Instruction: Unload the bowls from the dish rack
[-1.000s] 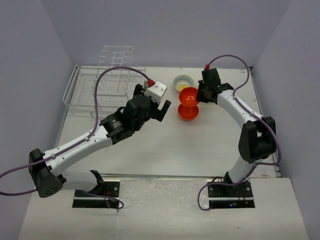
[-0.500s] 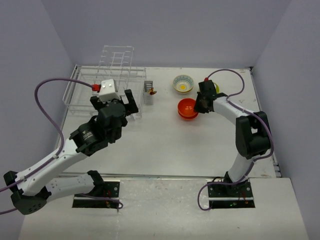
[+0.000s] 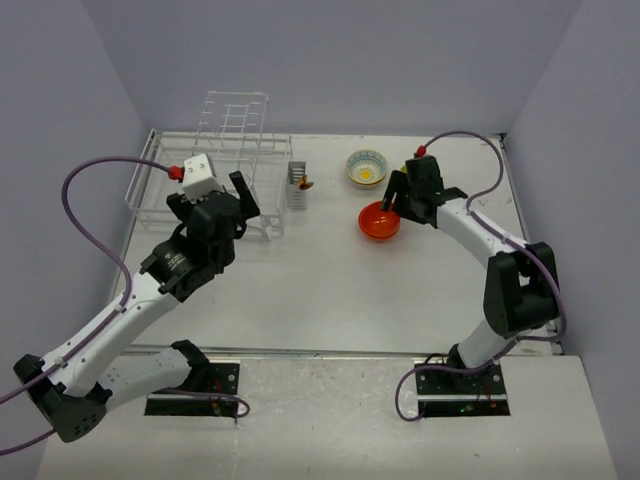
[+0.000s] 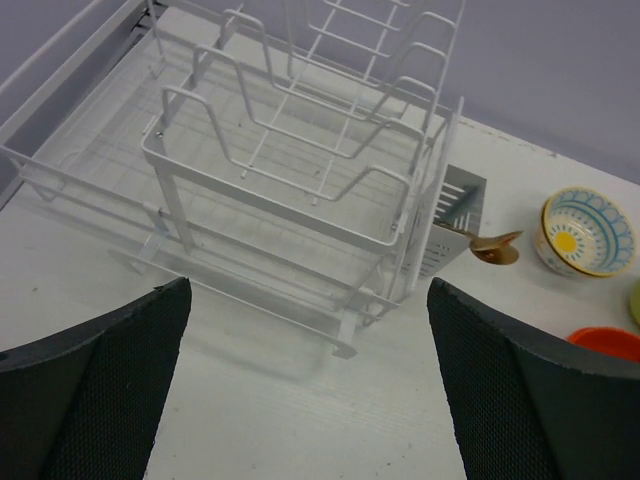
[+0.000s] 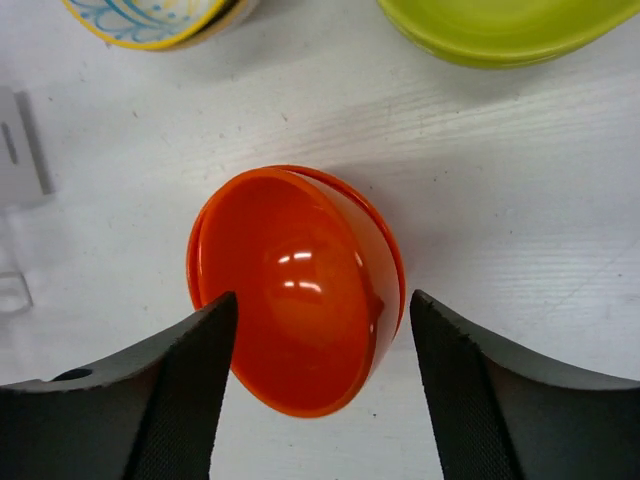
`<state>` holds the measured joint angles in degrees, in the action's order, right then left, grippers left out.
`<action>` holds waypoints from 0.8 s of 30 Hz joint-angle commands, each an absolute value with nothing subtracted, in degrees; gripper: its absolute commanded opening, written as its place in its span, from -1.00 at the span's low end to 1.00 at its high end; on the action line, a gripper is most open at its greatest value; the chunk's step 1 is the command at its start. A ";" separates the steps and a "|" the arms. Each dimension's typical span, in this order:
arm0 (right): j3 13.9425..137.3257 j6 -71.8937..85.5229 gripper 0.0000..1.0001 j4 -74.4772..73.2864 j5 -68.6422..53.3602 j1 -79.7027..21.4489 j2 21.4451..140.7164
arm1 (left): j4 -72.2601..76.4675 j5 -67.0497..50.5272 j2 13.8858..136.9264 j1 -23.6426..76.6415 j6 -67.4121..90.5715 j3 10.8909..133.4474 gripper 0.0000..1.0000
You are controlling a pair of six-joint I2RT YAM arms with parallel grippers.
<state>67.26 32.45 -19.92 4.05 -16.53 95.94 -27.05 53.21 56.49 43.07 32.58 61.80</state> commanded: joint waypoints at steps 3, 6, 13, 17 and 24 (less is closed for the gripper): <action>67.24 30.59 0.60 -22.32 9.66 -16.44 87.28 | -22.06 45.71 57.39 34.81 35.60 60.91 1.00; 66.97 29.89 0.68 -24.69 11.24 -16.35 83.86 | -22.85 45.44 57.66 32.79 35.60 61.70 1.00; 66.27 27.43 0.75 -34.52 14.93 -16.44 64.37 | -27.24 48.07 52.48 32.43 33.59 61.53 1.00; 67.58 24.97 0.98 -39.10 19.22 -16.44 49.07 | -32.50 49.48 48.96 32.43 28.75 61.09 1.00; 63.55 15.66 0.98 -39.90 16.75 -16.44 29.81 | -33.14 46.84 37.38 32.43 22.50 53.71 1.00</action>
<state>66.13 21.78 -36.32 19.55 -16.43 30.87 -31.83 46.81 41.01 32.75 26.04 56.42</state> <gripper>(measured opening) 0.987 0.997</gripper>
